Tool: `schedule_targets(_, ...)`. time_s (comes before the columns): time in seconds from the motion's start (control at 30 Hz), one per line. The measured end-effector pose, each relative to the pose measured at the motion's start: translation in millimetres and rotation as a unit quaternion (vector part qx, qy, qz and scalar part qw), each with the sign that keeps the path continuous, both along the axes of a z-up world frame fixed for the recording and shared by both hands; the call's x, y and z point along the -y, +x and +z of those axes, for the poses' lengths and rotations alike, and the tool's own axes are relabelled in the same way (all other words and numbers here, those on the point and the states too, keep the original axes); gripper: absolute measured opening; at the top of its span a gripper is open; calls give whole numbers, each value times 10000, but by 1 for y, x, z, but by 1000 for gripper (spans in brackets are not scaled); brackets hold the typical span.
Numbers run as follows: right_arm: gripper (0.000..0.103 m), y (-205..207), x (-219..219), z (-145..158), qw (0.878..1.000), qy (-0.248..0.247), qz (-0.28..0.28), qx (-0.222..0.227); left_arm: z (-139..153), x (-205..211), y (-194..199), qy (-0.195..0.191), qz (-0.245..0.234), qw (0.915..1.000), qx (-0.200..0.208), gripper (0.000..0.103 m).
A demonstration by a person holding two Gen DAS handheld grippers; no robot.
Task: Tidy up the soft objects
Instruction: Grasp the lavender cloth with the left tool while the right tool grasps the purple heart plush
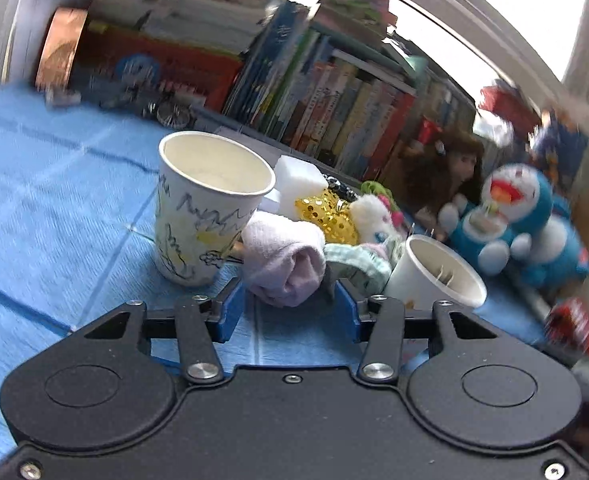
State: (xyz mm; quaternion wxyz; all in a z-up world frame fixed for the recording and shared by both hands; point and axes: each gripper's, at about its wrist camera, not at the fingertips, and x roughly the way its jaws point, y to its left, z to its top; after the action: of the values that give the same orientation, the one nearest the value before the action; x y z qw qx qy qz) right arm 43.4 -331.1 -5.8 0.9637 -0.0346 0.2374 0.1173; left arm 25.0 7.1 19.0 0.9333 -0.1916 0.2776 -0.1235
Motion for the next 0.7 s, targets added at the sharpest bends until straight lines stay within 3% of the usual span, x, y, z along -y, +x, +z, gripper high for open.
schedule_targets(0.07,66,4,-4,0,9994,-245,229,54,-1,-2,5,-238,78,9997,-81,49)
schedule_targets(0.23,73,11,-15,0,9928,-860,787,262,-10,-9,16,-974,442,9937,-342,61)
schedule_targets(0.4,81,21,-26,-1,9811,-1341,1362,310,-21,-12,28,-1675,833,9802,-644,70)
schedule_targets(0.5,88,29,-29,1,9756,-1350,1710,260,-25,-12,33,-1791,1065,9754,-724,73)
schedule_targets(0.7,89,51,-33,-2,9687,-1443,2019,87,-32,-6,37,-2035,1296,9675,-758,74)
